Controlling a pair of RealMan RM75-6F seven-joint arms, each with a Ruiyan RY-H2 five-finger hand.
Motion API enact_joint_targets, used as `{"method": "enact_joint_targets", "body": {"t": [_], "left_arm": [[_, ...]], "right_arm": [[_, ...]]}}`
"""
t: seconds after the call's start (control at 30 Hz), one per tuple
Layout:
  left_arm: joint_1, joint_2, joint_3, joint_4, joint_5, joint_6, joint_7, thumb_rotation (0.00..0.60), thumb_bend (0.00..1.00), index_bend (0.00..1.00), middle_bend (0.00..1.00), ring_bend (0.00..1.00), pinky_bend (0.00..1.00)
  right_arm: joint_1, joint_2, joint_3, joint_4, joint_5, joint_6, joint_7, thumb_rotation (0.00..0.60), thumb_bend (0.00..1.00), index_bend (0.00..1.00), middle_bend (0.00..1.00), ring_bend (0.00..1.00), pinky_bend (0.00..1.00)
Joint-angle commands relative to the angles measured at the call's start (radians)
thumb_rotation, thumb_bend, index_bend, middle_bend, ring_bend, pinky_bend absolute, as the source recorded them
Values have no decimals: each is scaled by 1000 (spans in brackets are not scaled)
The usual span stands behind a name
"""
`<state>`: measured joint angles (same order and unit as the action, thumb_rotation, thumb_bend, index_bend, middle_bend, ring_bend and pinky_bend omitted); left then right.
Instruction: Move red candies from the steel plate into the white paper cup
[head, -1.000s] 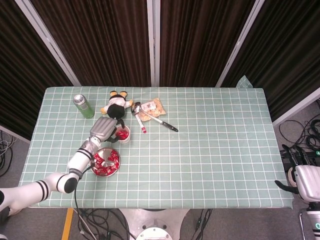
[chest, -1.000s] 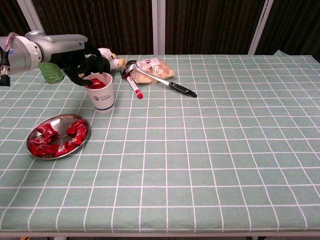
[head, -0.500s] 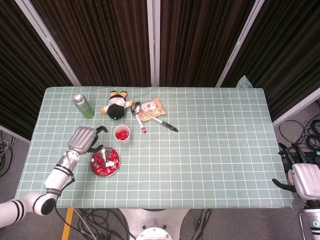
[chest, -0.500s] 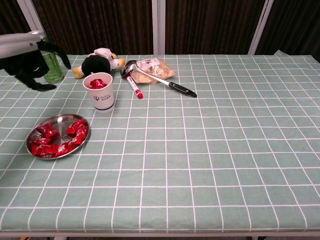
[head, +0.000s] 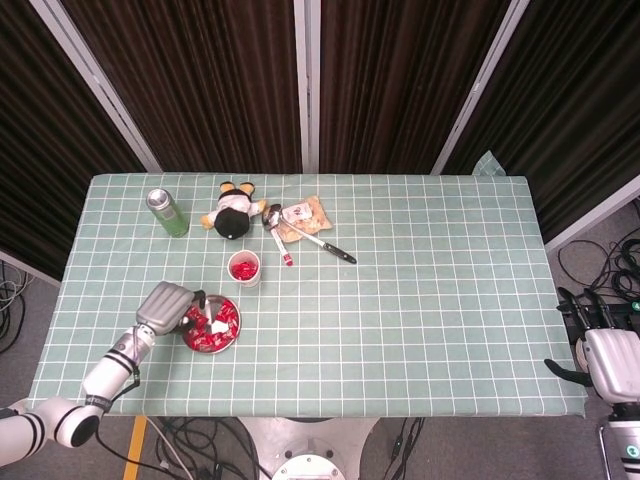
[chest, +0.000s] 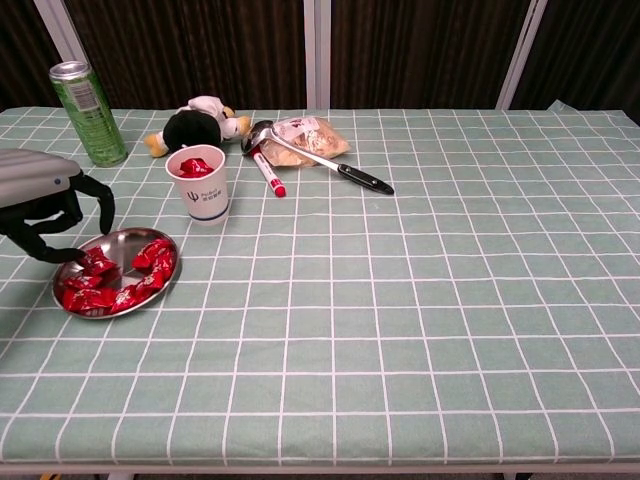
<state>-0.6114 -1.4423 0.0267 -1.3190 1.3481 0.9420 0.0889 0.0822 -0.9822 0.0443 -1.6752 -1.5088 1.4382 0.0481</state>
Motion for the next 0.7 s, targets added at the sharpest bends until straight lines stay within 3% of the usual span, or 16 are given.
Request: {"method": "enact_joint_targets", "body": {"t": [0.03, 0.7], "left_arm": [[-2, -22, 7, 35, 19, -14, -3, 600, 310, 517, 958, 932, 1000], [-25, -80, 5, 139, 58, -72, 1, 600, 310, 493, 957, 930, 1000]], "right_arm": [[-1, 0, 0, -1, 2, 0, -1, 600, 14, 56, 272, 48, 285], [4, 0, 5, -5, 20, -13, -12, 600, 16, 56, 272, 48, 285]]}}
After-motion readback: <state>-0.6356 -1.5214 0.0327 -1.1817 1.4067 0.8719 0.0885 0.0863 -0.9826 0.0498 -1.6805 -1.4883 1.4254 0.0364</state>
